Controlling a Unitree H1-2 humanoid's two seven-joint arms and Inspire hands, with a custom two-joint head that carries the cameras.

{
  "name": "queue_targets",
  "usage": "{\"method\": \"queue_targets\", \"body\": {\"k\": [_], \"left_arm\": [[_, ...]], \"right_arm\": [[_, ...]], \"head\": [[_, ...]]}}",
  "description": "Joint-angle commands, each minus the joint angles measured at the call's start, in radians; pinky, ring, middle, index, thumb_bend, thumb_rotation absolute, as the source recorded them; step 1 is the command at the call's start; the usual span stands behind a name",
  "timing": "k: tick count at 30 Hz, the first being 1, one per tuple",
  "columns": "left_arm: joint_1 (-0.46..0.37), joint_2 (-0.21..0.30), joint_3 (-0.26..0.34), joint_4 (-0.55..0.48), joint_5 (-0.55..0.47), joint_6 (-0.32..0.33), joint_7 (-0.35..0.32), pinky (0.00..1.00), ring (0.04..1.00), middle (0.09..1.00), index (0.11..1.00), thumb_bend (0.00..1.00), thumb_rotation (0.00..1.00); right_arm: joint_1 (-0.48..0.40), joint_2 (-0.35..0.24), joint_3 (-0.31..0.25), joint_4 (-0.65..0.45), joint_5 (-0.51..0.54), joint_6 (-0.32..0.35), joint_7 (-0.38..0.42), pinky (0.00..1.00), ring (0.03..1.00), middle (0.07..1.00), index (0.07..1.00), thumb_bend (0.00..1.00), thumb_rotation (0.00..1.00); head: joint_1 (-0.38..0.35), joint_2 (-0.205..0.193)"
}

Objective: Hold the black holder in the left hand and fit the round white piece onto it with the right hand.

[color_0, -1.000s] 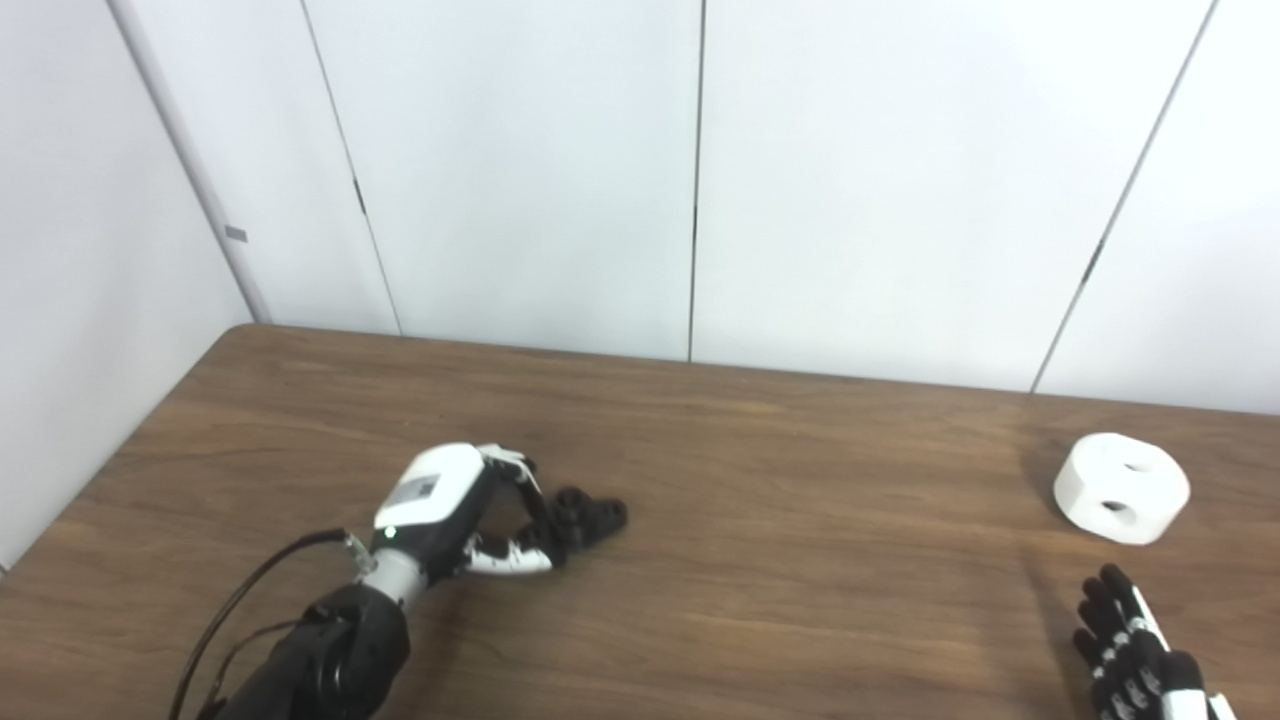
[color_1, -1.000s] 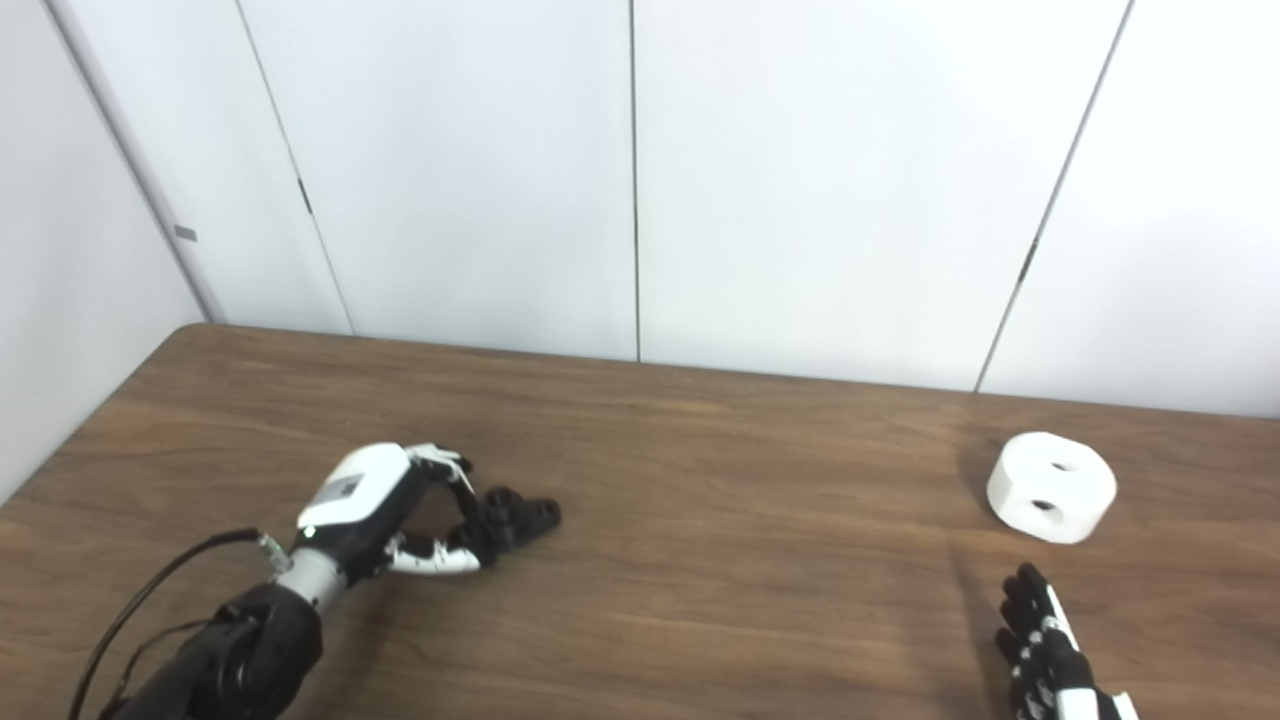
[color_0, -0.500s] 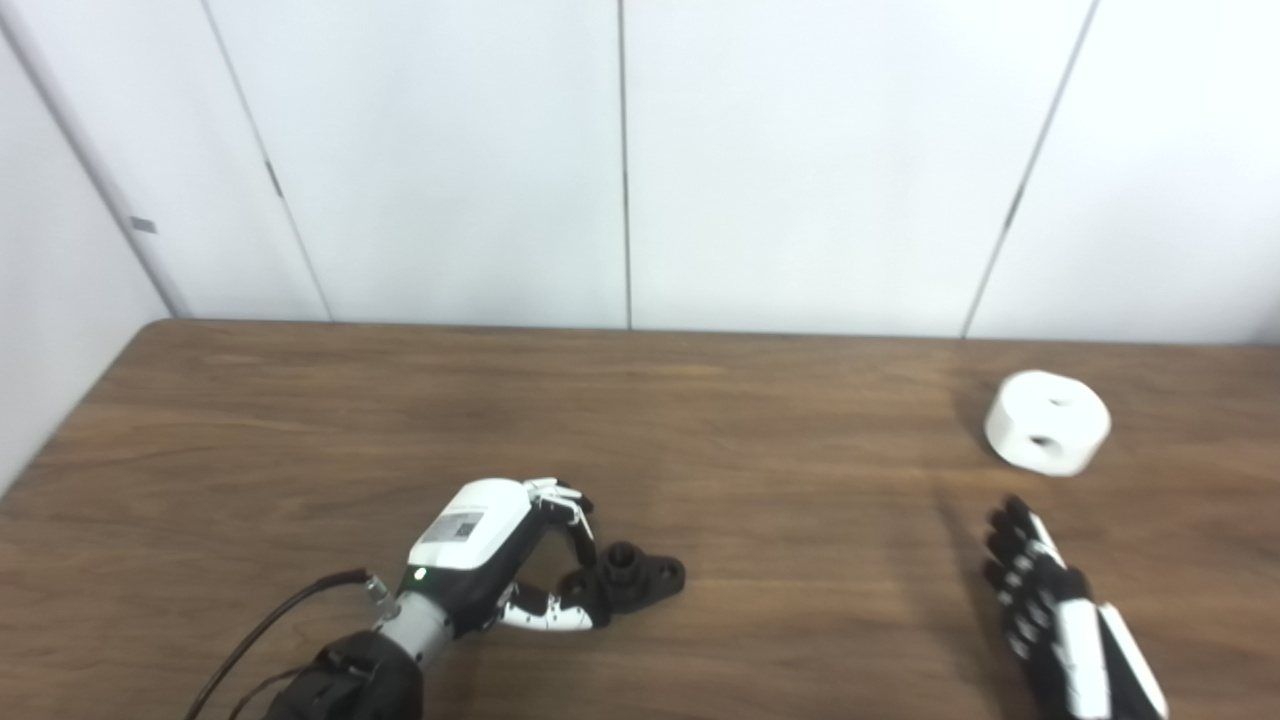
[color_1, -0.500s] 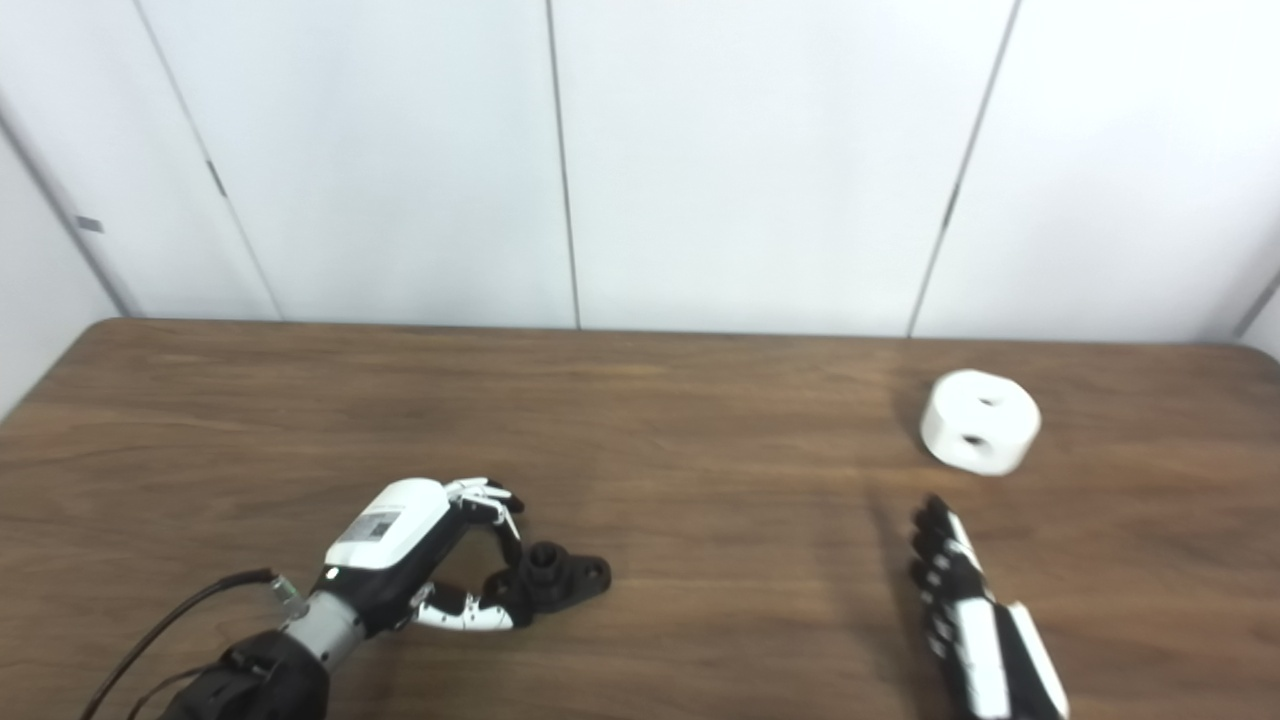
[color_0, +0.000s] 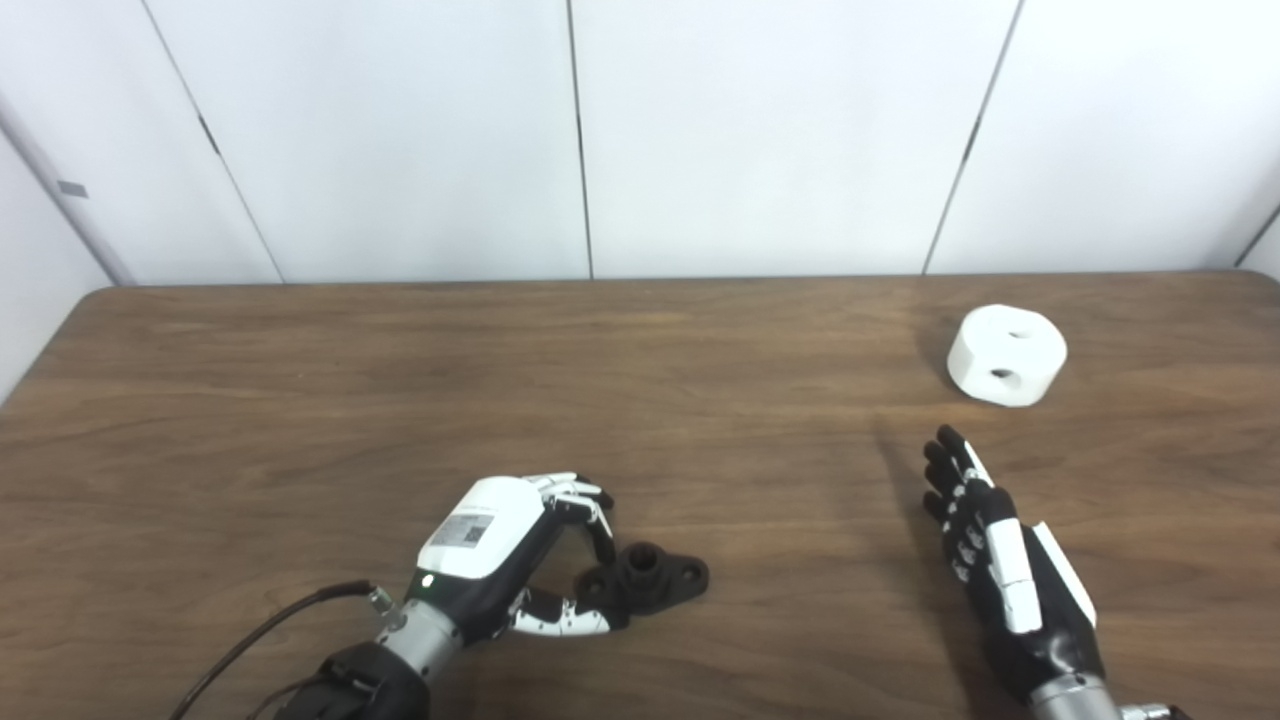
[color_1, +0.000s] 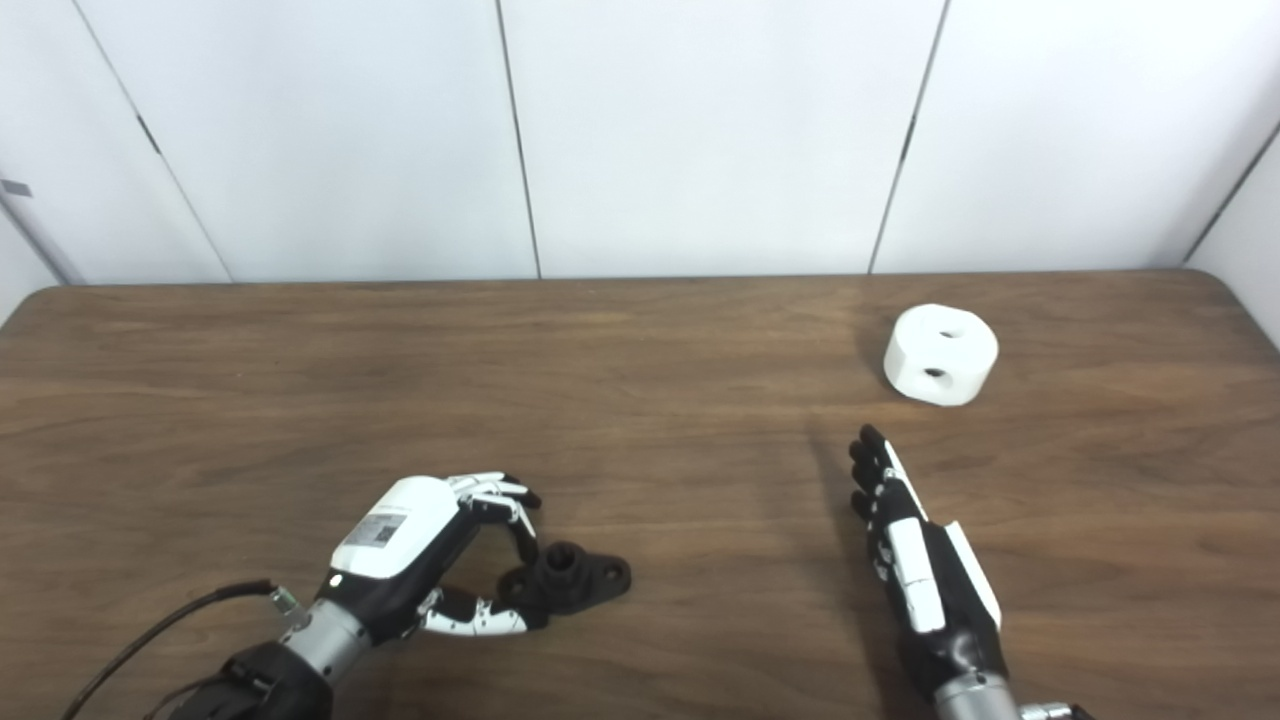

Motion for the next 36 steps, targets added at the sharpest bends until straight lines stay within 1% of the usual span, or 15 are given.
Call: {"method": "queue_targets", "body": {"k": [1,5,11,16,17,18,20,21,23,26,27,29,33,34,36], "left_arm": [[0.023,0.002,-0.019,0.008,0.018,-0.013,-0.044,0.86,0.859,0.791,0.487,0.52,0.05],[0.030,-0.004,-0.013,0.021,0.011,-0.027,-0.034,0.84,0.858,0.790,0.487,0.52,0.05],[0.035,-0.010,-0.005,0.037,0.011,-0.043,-0.028,0.83,0.859,0.789,0.487,0.52,0.05],[0.040,-0.008,0.002,0.050,0.016,-0.057,-0.022,0.83,0.857,0.785,0.487,0.52,0.05],[0.041,-0.006,0.003,0.050,0.020,-0.056,-0.025,0.84,0.860,0.786,0.488,0.52,0.06],[0.041,-0.004,0.005,0.050,0.022,-0.055,-0.027,0.84,0.861,0.786,0.488,0.52,0.06],[0.042,0.000,0.007,0.051,0.024,-0.057,-0.029,0.85,0.861,0.784,0.488,0.52,0.06],[0.043,0.002,0.008,0.052,0.025,-0.060,-0.029,0.85,0.861,0.784,0.488,0.52,0.06],[0.043,0.006,0.011,0.057,0.025,-0.070,-0.024,0.85,0.860,0.783,0.487,0.52,0.06],[0.043,0.011,0.019,0.068,0.020,-0.083,-0.020,0.85,0.857,0.782,0.488,0.52,0.05],[0.044,0.011,0.024,0.072,0.019,-0.088,-0.017,0.85,0.856,0.782,0.488,0.52,0.05],[0.046,0.012,0.032,0.078,0.016,-0.097,-0.011,0.85,0.852,0.780,0.488,0.52,0.05],[0.048,0.018,0.047,0.083,0.011,-0.106,-0.018,0.85,0.854,0.782,0.488,0.52,0.05],[0.049,0.019,0.050,0.084,0.010,-0.109,-0.020,0.85,0.853,0.782,0.488,0.52,0.05],[0.050,0.022,0.054,0.087,0.016,-0.114,-0.020,0.85,0.851,0.781,0.488,0.52,0.06]], "right_arm": [[-0.030,0.017,-0.010,-0.047,-0.008,0.006,-0.016,1.00,1.000,0.970,0.979,0.58,1.00],[-0.042,0.004,-0.022,-0.069,-0.030,0.053,-0.029,1.00,1.000,0.965,0.980,0.57,0.99],[-0.059,-0.014,-0.054,-0.081,-0.030,0.073,-0.032,1.00,0.992,0.960,0.976,0.54,0.96],[-0.084,-0.030,-0.102,-0.088,-0.027,0.087,-0.041,1.00,1.000,0.962,0.980,0.49,0.92],[-0.087,-0.030,-0.108,-0.089,-0.032,0.089,-0.044,1.00,1.000,0.970,0.980,0.50,0.90],[-0.094,-0.034,-0.116,-0.093,-0.042,0.098,-0.048,1.00,1.000,0.972,0.979,0.50,0.90],[-0.107,-0.043,-0.127,-0.102,-0.055,0.122,-0.052,1.00,1.000,0.990,0.977,0.58,0.85],[-0.117,-0.047,-0.134,-0.103,-0.056,0.127,-0.053,1.00,1.000,0.994,0.977,0.59,0.85],[-0.134,-0.055,-0.141,-0.101,-0.073,0.119,-0.056,1.00,1.000,0.999,0.976,0.60,0.79],[-0.162,-0.076,-0.141,-0.095,-0.144,0.105,-0.074,1.00,1.000,1.000,0.962,0.60,0.74],[-0.180,-0.085,-0.142,-0.097,-0.175,0.115,-0.084,1.00,1.000,0.999,0.961,0.60,0.74],[-0.209,-0.099,-0.145,-0.099,-0.219,0.130,-0.095,1.00,1.000,0.987,0.964,0.63,0.64],[-0.266,-0.151,-0.130,-0.086,-0.359,0.125,-0.106,0.97,0.977,0.970,0.961,0.67,0.52],[-0.279,-0.160,-0.129,-0.084,-0.379,0.131,-0.105,0.98,0.986,0.971,0.956,0.70,0.47],[-0.304,-0.181,-0.124,-0.072,-0.418,0.137,-0.100,1.00,0.993,0.971,0.949,0.73,0.41]], "head": [[-0.002,0.004],[-0.005,0.009],[-0.014,0.007],[-0.077,-0.011],[-0.082,-0.012],[-0.107,-0.019],[-0.118,-0.023],[-0.135,-0.029],[-0.156,-0.035],[-0.180,-0.043],[-0.197,-0.047],[-0.213,-0.051],[-0.251,-0.053],[-0.254,-0.053],[-0.262,-0.055]]}}
